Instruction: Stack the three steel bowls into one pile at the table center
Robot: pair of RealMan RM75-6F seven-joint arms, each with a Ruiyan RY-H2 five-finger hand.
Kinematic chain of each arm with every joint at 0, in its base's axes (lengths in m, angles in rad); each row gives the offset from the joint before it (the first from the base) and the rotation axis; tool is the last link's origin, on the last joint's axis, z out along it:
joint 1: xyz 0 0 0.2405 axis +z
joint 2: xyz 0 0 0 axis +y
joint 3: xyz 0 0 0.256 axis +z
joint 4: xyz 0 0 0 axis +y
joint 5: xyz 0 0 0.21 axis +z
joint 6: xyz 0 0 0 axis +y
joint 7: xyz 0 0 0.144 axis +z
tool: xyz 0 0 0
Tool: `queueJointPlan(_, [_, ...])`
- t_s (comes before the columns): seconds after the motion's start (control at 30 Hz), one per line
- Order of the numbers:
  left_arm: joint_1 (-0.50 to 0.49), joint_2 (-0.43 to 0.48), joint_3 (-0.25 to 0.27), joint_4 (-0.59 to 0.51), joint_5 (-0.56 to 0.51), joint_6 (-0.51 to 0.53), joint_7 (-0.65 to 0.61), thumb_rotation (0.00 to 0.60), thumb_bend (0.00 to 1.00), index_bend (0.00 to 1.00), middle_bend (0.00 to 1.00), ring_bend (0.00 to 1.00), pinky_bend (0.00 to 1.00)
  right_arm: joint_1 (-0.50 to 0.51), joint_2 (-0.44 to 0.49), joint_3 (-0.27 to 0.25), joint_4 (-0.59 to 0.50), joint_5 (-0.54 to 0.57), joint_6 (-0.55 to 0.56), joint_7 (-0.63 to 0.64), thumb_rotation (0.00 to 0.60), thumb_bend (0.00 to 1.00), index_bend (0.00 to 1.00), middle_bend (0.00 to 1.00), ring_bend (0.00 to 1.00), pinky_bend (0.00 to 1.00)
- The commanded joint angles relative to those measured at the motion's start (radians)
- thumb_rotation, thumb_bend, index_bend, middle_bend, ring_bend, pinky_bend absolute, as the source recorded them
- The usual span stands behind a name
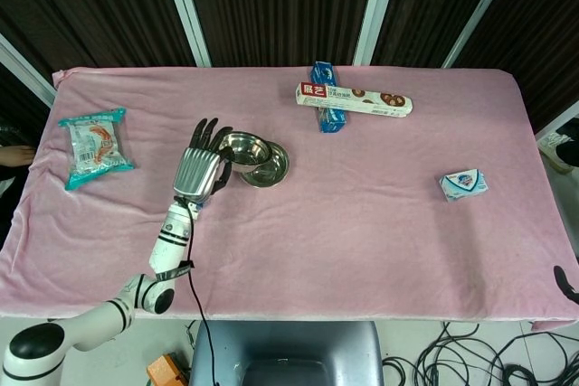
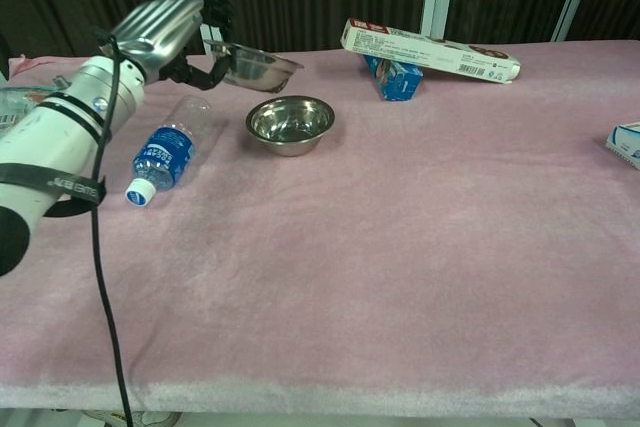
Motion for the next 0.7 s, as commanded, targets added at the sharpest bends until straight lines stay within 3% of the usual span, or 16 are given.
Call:
queueJointPlan(0.03, [-0.062, -0.080, -0.005, 0.124, -0.056, -0.061, 0.003, 0.600, 0.48, 0.68, 0.17, 0.00, 0.00, -0.007, 0.000, 0.012, 0.007, 0.003, -0.009, 0.020, 0.600, 0.43, 0.00, 0.00, 0.00, 0.00])
queueJointPlan(0.2, [-0.093, -0.133, 0.015, 0.234, -0.090, -0.130, 0.013, 0.600, 0.40, 0.60, 0.14, 0.00, 0.00, -0.020, -0.004, 0.021, 0.028, -0.003, -0.010, 0.052, 0.600, 0.43, 0.00, 0.00, 0.00, 0.00])
queueJointPlan(0.3, [-0.095, -0.136, 0.018, 0.241, -0.092, -0.137, 0.012, 0.600, 0.39, 0.52, 0.11, 0.00, 0.00, -0.021, -0.005, 0.023, 0.030, -0.003, -0.010, 0.056, 0.600, 0.43, 0.00, 0.00, 0.00, 0.00])
queueJointPlan(0.43, [-0.095, -0.150, 0.045, 0.263, -0.109, -0.201, 0.019, 0.600, 0.37, 0.18, 0.02, 0.00, 0.00, -0.030, -0.004, 0.036, 0.039, 0.003, -0.009, 0.076, 0.600, 0.43, 0.00, 0.00, 0.00, 0.00])
queueJointPlan(0.53, [-0.095, -0.147, 0.056, 0.237, -0.112, -0.206, 0.012, 0.600, 0.37, 0.04, 0.00, 0.00, 0.00, -0.034, -0.007, 0.044, 0.038, 0.002, -0.010, 0.078, 0.600, 0.43, 0.00, 0.00, 0.00, 0.00])
queueJointPlan(0.7, [-0.075, -0.114, 0.079, 0.151, -0.110, -0.186, 0.034, 0.600, 0.37, 0.00, 0.00, 0.00, 0.00, -0.036, -0.007, 0.048, 0.028, -0.011, -0.015, 0.070, 0.600, 0.43, 0.00, 0.00, 0.00, 0.00])
